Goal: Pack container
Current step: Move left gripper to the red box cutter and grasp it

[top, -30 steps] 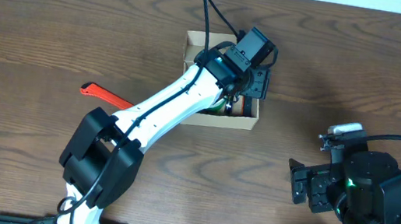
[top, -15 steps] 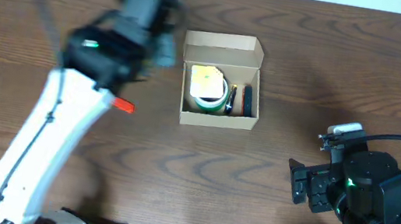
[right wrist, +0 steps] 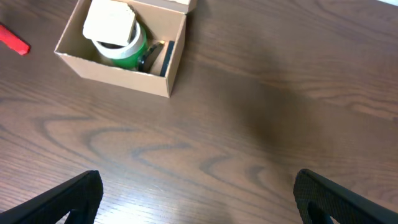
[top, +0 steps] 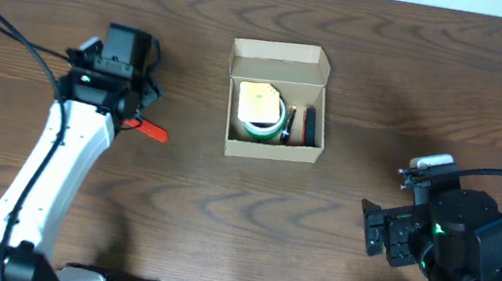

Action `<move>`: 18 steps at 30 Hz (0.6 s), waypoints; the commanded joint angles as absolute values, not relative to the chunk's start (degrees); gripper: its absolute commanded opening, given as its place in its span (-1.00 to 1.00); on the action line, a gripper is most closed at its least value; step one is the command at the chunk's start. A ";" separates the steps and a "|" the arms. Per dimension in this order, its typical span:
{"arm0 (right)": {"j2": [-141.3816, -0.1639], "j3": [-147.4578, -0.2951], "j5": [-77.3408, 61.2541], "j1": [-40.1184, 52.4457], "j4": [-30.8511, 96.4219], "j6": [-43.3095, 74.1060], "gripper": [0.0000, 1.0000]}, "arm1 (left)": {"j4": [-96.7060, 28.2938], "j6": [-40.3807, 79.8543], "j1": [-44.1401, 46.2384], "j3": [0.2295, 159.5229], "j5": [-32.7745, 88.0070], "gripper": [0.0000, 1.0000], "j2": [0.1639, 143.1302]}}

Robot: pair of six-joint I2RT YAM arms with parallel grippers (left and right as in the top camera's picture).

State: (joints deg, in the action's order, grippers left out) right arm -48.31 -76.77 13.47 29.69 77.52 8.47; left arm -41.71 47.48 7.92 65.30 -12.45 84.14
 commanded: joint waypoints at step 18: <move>-48.31 -76.82 13.47 29.28 77.58 7.64 0.98 | -30.57 57.63 6.83 60.69 -5.76 0.82 102.06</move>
